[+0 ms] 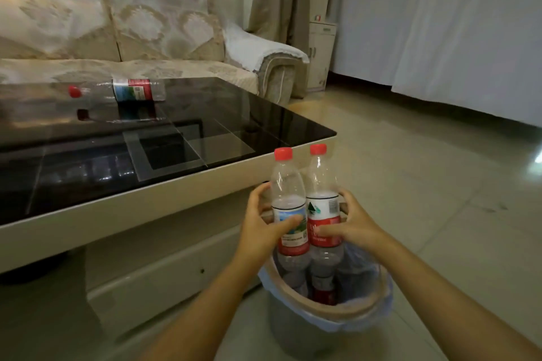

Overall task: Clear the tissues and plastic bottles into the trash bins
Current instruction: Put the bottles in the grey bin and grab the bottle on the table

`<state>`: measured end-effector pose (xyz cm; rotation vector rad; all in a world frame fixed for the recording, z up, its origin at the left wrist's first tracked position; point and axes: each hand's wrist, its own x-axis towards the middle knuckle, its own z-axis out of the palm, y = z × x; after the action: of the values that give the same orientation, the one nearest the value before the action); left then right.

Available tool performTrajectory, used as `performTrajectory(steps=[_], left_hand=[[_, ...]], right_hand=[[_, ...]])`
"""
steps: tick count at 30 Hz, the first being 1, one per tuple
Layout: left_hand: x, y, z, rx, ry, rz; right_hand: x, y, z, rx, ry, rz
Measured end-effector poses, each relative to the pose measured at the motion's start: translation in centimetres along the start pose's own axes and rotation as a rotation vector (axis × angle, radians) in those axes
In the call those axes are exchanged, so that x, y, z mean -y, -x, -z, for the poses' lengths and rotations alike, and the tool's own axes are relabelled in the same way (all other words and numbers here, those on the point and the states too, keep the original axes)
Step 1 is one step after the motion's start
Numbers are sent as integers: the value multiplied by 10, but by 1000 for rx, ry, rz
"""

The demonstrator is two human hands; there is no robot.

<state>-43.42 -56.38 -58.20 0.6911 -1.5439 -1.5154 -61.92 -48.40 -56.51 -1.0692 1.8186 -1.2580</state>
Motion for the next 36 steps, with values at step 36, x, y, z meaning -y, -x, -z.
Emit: performTrajectory(steps=[36], left_hand=[[-164,16,365,-407,-1773,-300]], right_hand=[[212,-16,-296,-113,813,1028]])
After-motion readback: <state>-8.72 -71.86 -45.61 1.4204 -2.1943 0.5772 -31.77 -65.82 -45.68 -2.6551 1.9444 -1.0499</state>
